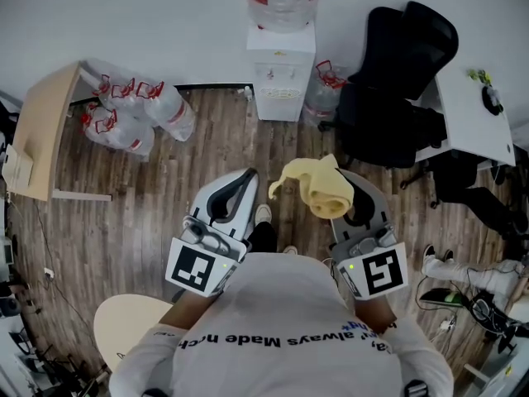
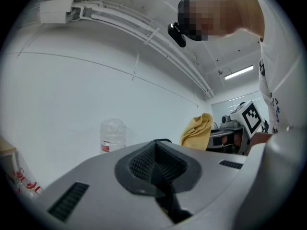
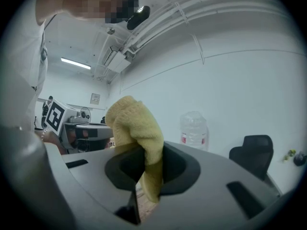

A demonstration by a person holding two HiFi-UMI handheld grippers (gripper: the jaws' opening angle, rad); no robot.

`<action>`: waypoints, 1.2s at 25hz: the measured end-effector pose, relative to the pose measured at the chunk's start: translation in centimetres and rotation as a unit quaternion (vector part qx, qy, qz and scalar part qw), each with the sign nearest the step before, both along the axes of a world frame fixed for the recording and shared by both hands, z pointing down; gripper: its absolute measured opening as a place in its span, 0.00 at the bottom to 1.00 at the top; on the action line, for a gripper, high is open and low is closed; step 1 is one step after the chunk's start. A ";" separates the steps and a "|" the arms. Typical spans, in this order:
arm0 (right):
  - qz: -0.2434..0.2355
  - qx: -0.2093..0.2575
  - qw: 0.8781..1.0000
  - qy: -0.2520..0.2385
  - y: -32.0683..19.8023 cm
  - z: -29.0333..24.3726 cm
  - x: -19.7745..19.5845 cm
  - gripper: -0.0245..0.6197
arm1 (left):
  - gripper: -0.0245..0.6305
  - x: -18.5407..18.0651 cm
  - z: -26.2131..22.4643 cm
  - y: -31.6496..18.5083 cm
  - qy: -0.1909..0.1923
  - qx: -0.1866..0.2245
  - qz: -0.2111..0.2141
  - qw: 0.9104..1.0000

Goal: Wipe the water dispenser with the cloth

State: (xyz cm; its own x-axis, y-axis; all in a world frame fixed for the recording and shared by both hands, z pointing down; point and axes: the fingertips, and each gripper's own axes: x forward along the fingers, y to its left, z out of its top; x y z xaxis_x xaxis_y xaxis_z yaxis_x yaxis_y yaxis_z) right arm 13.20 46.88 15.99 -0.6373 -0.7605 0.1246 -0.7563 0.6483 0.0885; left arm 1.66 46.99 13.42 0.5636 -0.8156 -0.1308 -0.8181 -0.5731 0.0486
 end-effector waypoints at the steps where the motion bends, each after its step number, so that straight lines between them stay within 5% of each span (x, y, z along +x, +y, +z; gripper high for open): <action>1: -0.001 -0.001 1.000 0.000 -0.7 0.0 -0.5 0.13 | 0.07 -0.4 0.0 -0.6 0.000 0.001 0.001 1.000; 15: -0.005 -0.004 1.000 0.011 -8.2 0.1 -8.1 0.13 | 0.07 -7.7 -0.2 -8.5 -0.001 0.003 0.007 1.000; 30: 0.001 -0.001 1.000 0.013 -13.2 0.8 -9.1 0.13 | 0.07 -8.3 0.6 -13.4 0.007 -0.008 0.024 1.000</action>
State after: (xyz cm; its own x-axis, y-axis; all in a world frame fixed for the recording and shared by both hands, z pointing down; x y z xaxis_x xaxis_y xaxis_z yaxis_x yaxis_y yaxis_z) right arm 4.11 33.65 16.77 -0.6326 -0.7612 0.1428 -0.7548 0.6473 0.1063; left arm -6.59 33.59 14.04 0.6002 -0.7898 -0.1263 -0.7888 -0.6107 0.0698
